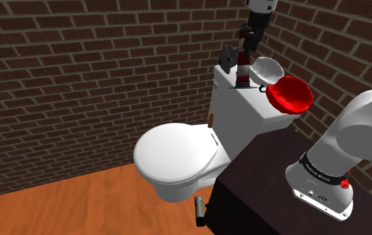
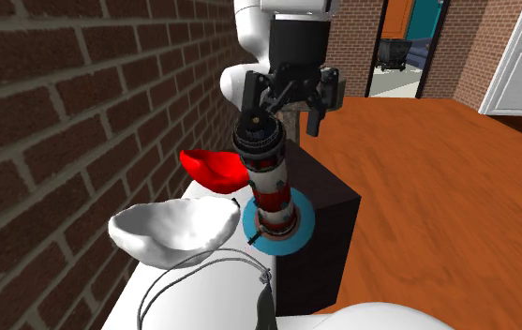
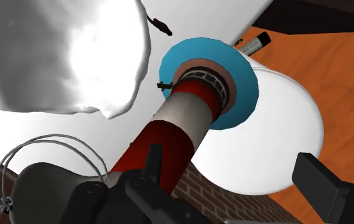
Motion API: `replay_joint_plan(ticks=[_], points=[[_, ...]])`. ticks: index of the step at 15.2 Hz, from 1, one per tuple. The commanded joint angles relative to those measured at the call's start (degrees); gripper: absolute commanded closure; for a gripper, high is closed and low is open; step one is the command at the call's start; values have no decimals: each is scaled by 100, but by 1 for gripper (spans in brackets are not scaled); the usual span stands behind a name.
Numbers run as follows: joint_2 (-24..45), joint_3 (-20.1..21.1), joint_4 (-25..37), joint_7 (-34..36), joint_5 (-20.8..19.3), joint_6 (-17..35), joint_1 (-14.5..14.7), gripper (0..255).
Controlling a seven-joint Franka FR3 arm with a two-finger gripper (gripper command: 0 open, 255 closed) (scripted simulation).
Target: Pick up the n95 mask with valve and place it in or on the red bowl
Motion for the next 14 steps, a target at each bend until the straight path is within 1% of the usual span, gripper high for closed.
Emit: replay_joint_plan(ticks=[1,4,8,13,14], points=[[398,-159,231,-231,78,108,-16,0],[1026,-361,635,-570,272,392,-33,0],[1899,-565,1284,-1056,646,662,-98,0],[3021,-677,2274,-1651,1218,798,-298,0],[3049,-668,2231,-1658,1230,867,-306,0]])
